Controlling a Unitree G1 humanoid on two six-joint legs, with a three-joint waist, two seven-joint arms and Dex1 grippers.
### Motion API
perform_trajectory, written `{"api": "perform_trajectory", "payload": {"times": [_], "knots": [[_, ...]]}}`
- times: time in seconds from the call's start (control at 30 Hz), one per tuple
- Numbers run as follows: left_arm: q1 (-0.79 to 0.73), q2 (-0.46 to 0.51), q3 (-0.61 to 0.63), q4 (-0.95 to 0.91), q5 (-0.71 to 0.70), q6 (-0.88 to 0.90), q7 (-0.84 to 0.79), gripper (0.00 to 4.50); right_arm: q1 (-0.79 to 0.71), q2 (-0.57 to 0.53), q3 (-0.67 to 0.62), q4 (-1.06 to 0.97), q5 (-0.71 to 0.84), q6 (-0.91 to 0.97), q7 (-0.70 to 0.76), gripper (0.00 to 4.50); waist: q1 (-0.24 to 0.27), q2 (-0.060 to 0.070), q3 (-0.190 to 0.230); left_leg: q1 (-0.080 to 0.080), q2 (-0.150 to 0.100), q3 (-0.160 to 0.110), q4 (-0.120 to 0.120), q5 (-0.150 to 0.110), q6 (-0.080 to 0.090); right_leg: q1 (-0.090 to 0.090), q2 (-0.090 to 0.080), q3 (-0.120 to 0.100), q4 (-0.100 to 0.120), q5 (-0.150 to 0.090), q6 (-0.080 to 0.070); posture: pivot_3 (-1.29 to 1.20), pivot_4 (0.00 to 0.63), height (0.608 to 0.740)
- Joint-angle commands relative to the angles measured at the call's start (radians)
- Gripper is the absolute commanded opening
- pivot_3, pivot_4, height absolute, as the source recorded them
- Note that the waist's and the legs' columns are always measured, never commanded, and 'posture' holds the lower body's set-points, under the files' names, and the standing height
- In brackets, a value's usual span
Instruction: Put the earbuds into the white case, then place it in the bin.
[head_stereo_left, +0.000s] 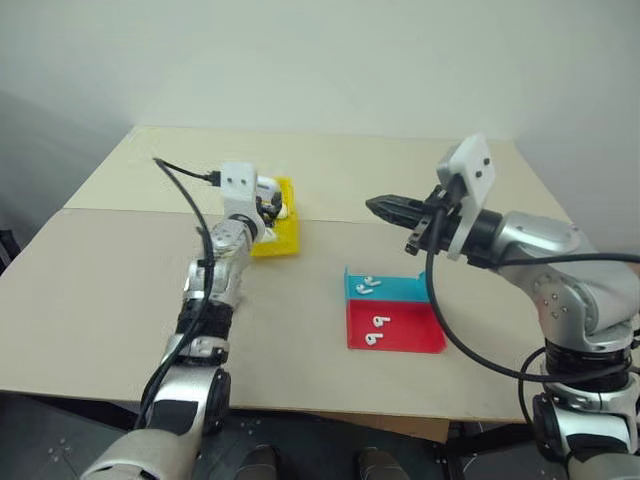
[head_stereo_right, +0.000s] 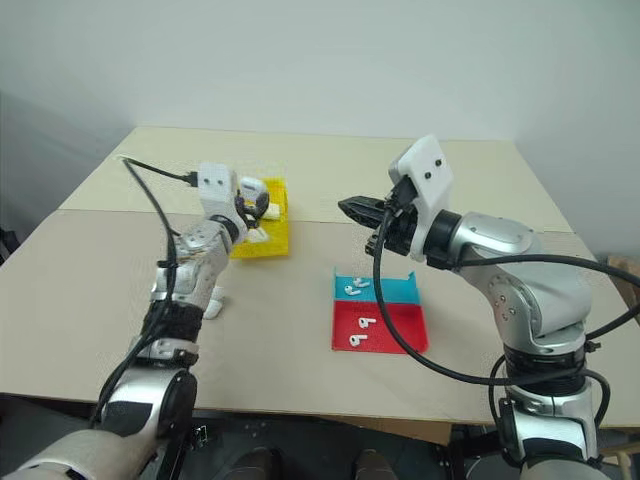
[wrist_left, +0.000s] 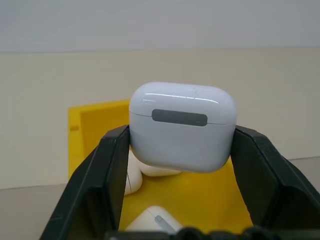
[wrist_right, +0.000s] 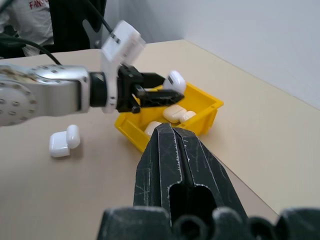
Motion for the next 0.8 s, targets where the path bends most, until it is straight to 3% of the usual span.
{"api": "perform_trajectory", "payload": {"times": [0.03,0.2,0.23,0.33,0.43,0.67,0.8], "knots": [[-0.088,-0.001,-0.011,0.162,0.035,-0.111,0.009,2.77,0.001,-0.019,0.001,-0.056,0.018,0.02,-0.011,0.03,-0.001,0.0,0.0,0.0,0.0,0.0,0.0,0.0,0.0,0.0,0.0,0.0,0.0,0.0,0.0,0.0,0.15,0.74],[-0.139,0.012,0.0,0.236,0.026,-0.144,-0.02,4.35,0.007,-0.021,0.006,-0.072,0.032,0.058,-0.037,0.0,-0.002,0.0,0.0,-0.001,0.0,0.0,-0.001,0.0,0.0,-0.001,0.0,0.0,0.0,0.0,0.0,0.0,0.15,0.74],[-0.136,0.017,0.002,0.224,0.027,-0.164,-0.018,4.49,0.01,-0.021,0.005,-0.074,0.034,0.06,-0.04,0.0,-0.003,0.0,0.0,-0.001,0.0,0.0,-0.001,0.0,0.0,-0.001,0.0,0.0,0.0,0.0,0.0,0.0,0.15,0.74],[-0.106,0.045,0.005,0.131,0.012,-0.177,-0.061,4.49,0.022,-0.023,-0.005,-0.08,0.038,0.061,-0.043,0.0,-0.004,0.0,0.0,-0.001,0.0,0.0,-0.001,0.0,-0.001,-0.001,0.0,0.0,0.0,0.0,0.0,0.0,0.15,0.74],[-0.032,0.093,0.023,-0.086,-0.054,-0.137,-0.178,4.49,0.039,-0.027,-0.028,-0.087,0.06,0.061,-0.044,0.0,-0.011,0.0,0.0,-0.001,0.0,0.0,-0.002,0.0,-0.001,-0.002,0.0,0.0,0.0,0.0,0.0,0.0,0.15,0.74],[0.187,0.277,0.035,-0.665,-0.219,0.173,-0.39,4.49,0.077,-0.055,-0.078,-0.087,0.131,0.064,-0.019,0.0,-0.01,0.001,0.0,0.0,0.001,0.0,-0.002,0.001,-0.003,-0.001,0.0,0.0,0.001,0.0,0.0,0.0,0.15,0.74],[0.272,0.347,0.055,-0.841,-0.282,0.293,-0.412,4.49,0.081,-0.078,-0.088,-0.075,0.155,0.051,0.003,0.0,-0.006,0.001,0.0,0.001,0.001,0.0,-0.001,0.002,-0.003,0.0,0.0,0.0,0.004,0.0,0.0,0.0,0.15,0.74]]}}
